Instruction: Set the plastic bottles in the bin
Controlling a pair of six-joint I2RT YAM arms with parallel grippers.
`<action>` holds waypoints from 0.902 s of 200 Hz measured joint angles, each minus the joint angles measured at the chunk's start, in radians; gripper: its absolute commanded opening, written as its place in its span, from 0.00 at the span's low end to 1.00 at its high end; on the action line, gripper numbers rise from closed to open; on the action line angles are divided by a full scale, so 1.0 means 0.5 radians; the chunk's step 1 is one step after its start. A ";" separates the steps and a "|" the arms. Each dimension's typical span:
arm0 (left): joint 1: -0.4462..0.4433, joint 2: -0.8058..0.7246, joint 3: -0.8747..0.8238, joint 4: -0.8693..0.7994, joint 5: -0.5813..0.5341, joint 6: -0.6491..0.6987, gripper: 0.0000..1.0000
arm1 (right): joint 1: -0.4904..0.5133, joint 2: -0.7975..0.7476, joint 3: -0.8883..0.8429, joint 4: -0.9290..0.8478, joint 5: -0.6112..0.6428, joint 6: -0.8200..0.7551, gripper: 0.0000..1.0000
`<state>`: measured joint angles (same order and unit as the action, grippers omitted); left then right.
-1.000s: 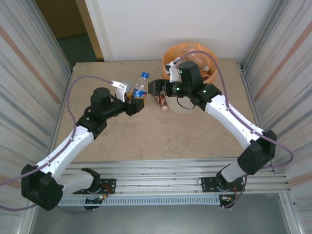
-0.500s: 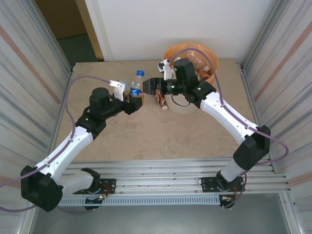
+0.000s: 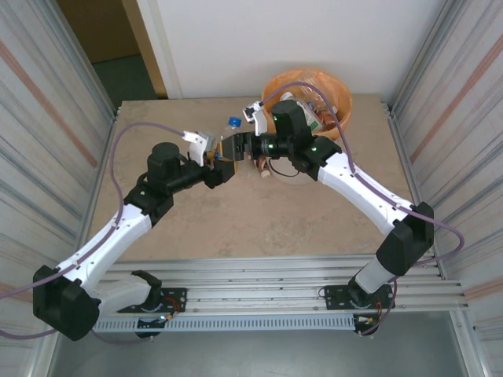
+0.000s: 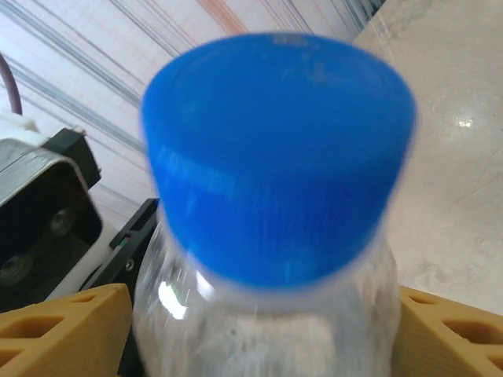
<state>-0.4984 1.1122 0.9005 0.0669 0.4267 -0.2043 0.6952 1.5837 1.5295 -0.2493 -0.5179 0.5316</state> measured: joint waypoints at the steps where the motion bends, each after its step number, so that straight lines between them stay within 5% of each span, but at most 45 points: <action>1: -0.003 0.000 0.000 0.000 0.001 0.002 0.41 | 0.001 0.000 0.000 -0.002 0.002 -0.001 0.70; 41: -0.042 0.001 0.001 -0.005 -0.010 0.042 0.52 | 0.014 0.045 0.062 -0.075 0.047 -0.024 0.45; 81: -0.042 -0.004 0.002 0.010 -0.018 0.049 0.98 | 0.027 0.044 0.146 -0.224 0.209 -0.077 0.34; 180: -0.043 -0.326 -0.031 0.010 -0.291 0.090 0.99 | -0.136 -0.147 0.768 -0.960 1.109 -0.524 0.34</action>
<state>-0.5198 0.9493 0.8848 0.0719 0.2813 -0.1593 0.6273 1.5101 1.9133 -0.7292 0.0368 0.2695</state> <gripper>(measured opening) 0.989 0.508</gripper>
